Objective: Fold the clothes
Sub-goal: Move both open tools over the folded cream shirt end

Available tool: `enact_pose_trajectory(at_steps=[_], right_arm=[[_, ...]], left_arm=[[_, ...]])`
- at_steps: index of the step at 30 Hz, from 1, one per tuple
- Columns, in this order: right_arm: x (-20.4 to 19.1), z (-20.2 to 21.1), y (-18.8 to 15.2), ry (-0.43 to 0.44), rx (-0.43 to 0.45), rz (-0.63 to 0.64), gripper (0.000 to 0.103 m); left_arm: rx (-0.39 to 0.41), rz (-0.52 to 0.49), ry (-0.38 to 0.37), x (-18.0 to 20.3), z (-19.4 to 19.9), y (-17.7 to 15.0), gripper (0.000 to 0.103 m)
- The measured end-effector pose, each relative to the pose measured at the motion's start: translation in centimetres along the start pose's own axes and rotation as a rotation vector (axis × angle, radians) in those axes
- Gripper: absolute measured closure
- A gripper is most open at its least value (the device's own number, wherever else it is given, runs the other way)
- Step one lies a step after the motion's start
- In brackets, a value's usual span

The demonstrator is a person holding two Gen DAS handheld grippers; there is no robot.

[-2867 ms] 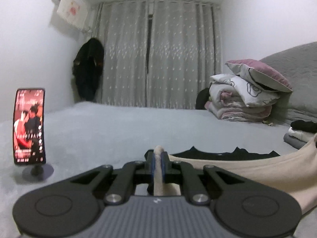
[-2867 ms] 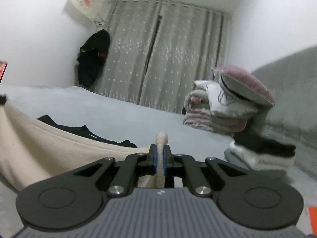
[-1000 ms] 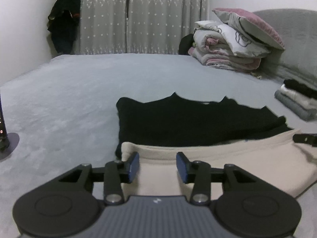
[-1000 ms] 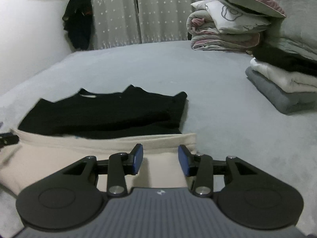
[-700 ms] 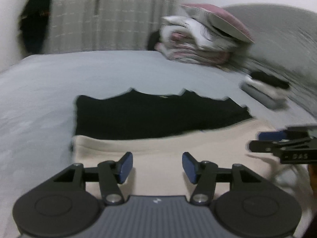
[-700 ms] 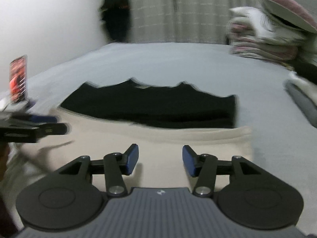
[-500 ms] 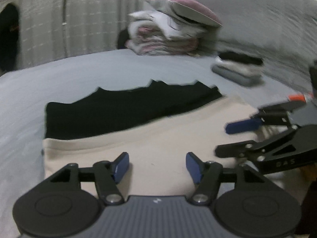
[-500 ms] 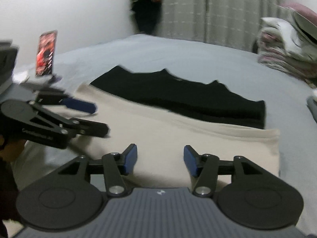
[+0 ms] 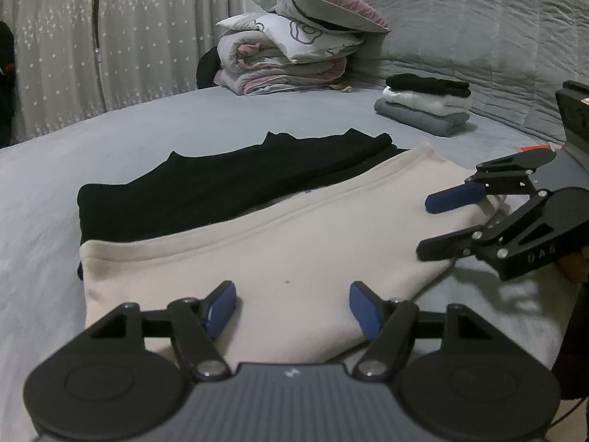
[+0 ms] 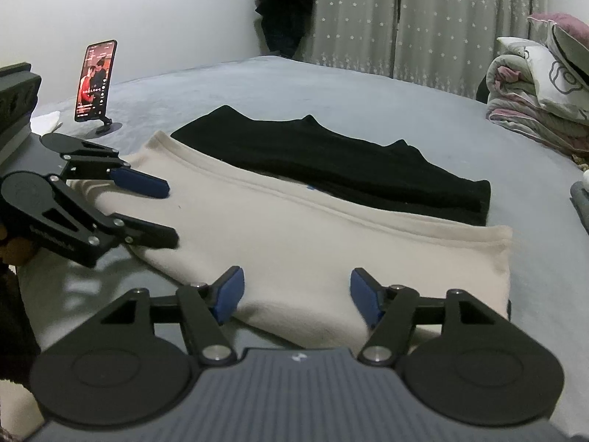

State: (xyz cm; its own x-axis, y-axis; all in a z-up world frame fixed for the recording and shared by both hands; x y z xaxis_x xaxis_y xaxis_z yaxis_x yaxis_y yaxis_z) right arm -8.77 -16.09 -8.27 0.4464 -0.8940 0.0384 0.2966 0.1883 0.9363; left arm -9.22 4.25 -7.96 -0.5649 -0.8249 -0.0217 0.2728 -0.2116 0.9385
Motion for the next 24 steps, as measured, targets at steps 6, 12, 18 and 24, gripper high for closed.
enact_pose_trajectory(at_steps=[6,12,18,24], right_arm=[[0.8,0.8,-0.2,0.018,0.011,-0.015,0.035],[1.6,1.9,-0.3,0.028,0.036,-0.03,0.034],[2.6,2.6,-0.3,-0.015,0.029,-0.001,0.034],[3.9,2.9,0.6,-0.055,0.073,-0.057,0.034]], left_arm=[[0.009,0.004,-0.019,-0.7,0.9,-0.4,0.032],[0.02,0.042,-0.023,-1.7,2.4,-0.3,0.031],[0.014,0.015,-0.01,-2.1,3.2,-0.4,0.031],[0.058,0.073,0.018,-3.6,3.7,0.4,0.03]])
Point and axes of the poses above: each gripper's, at about its wrist camera, not at the fingertips, and z roughly against the way its jaws point, x to its right, y to its top, the point moved 2 cm from there along -z, roughly the way its jaws point, and after that the axes turned 13 degrees about x, right-handed, at the moved point
